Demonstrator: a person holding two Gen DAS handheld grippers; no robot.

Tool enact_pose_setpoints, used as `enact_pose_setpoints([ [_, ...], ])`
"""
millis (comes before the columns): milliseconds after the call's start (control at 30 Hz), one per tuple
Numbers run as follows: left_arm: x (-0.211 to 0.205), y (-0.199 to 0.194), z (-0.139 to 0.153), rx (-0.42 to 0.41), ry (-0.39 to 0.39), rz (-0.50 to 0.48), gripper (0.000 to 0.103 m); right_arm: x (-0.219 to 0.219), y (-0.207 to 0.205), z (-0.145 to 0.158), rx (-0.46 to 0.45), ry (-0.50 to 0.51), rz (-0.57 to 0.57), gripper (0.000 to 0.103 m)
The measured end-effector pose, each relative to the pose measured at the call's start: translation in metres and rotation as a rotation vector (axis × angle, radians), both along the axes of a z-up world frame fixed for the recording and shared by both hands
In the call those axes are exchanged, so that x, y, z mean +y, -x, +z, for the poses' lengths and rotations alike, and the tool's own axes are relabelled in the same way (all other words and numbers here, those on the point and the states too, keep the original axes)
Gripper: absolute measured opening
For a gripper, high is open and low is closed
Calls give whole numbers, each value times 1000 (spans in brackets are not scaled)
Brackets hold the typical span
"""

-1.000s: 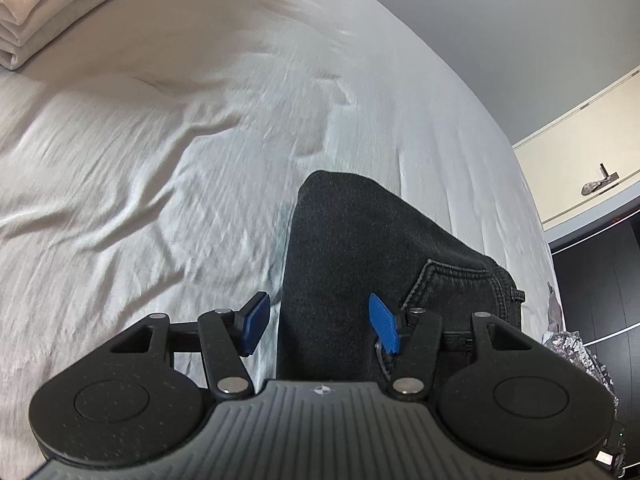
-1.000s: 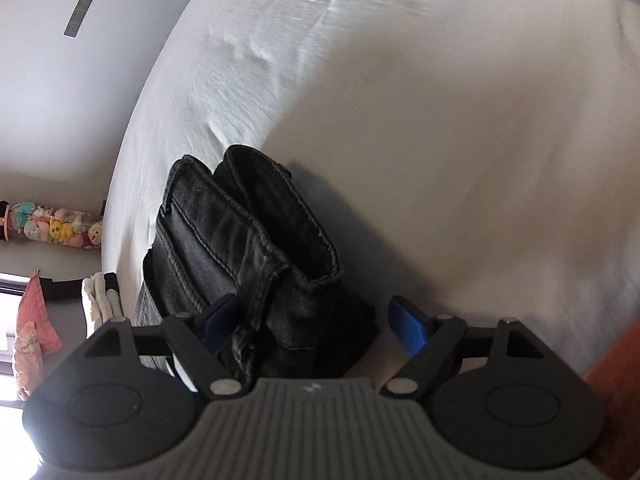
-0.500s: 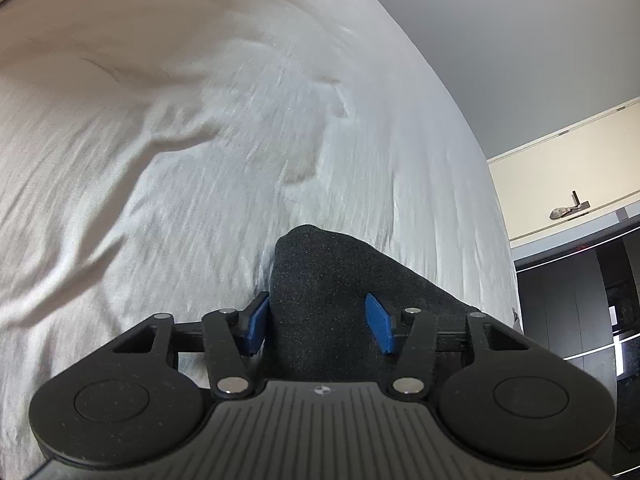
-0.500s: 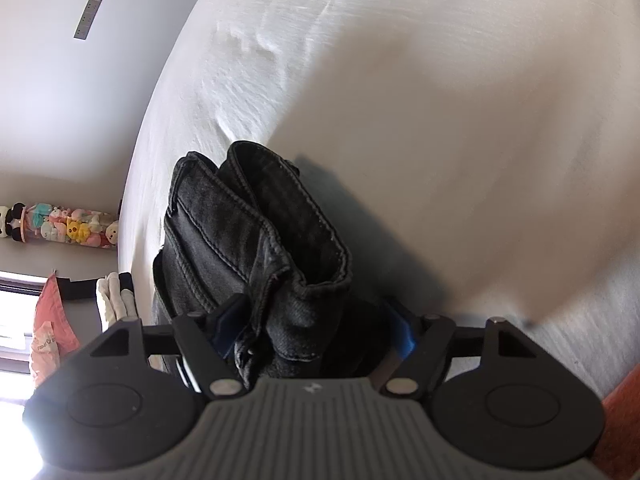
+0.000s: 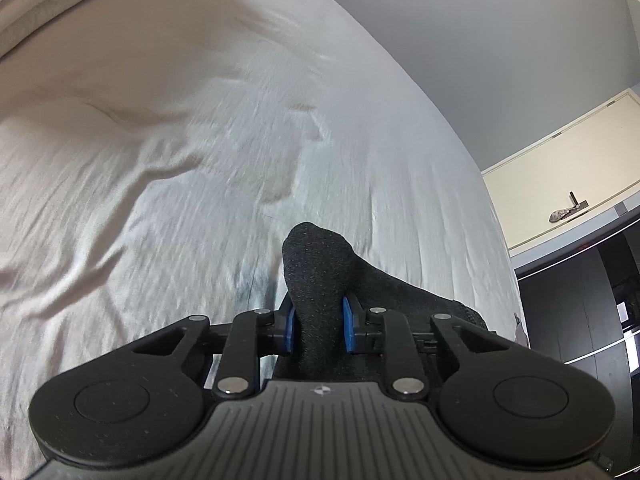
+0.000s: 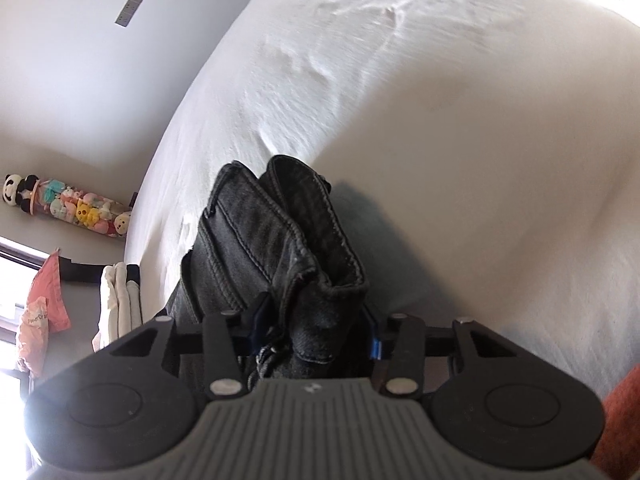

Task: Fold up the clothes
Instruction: 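Carry the jeans bundle with both tools over the white linen stack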

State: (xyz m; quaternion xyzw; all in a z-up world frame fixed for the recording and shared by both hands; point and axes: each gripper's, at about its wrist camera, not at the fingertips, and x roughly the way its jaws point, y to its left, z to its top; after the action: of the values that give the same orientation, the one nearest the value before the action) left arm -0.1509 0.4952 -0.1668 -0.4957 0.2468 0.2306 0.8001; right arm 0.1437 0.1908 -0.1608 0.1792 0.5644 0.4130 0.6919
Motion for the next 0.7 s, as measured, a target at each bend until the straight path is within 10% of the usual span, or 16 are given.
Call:
enact_pose_setpoints([
  [700, 11, 133, 72, -175, -129, 473, 23, 159, 22, 71, -103, -148, 396, 42],
])
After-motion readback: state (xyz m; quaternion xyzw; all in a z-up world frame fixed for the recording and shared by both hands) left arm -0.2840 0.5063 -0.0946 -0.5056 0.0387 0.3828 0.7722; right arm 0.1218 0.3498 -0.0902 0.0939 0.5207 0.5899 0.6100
